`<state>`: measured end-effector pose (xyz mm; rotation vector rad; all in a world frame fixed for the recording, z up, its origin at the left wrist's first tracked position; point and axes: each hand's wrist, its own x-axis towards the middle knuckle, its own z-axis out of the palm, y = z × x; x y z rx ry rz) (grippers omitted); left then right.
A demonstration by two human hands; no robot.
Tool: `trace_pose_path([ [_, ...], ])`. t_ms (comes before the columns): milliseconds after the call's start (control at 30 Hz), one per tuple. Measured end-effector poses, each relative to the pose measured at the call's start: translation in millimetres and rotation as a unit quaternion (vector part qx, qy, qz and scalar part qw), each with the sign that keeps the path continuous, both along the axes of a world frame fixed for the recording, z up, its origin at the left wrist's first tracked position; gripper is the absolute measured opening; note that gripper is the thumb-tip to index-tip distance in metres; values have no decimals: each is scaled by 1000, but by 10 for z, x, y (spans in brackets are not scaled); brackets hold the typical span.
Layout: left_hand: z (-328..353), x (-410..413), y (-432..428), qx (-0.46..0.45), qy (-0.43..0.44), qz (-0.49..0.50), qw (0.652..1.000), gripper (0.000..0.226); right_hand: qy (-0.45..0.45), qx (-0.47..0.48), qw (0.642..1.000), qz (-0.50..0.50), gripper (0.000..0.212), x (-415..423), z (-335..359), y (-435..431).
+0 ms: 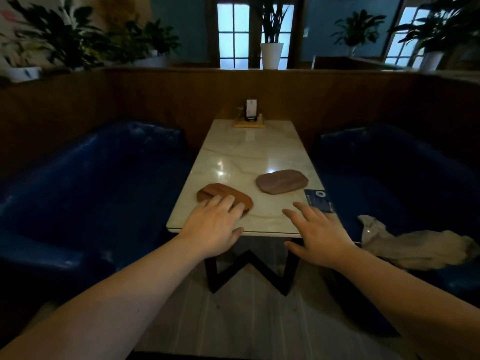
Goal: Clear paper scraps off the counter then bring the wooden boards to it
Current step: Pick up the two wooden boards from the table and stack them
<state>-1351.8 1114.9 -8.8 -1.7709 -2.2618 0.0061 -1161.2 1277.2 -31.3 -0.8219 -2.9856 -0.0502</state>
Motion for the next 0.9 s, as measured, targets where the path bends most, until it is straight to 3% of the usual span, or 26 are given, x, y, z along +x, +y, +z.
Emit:
trace_pose_path([
  [200,-216,-822,958,-37,-5,25,999,57,3,-72,997,-1,78,-718,-460,955],
  [600,-641,-1893,2183,-57,-93,63,992,53,-25,-85,996,-8,65,-1652,-824,2506],
  [900,-1042,-2837,3324,-90,-138,36,986,52,-1,-175,980,-96,61,-2185,-1270,3332],
])
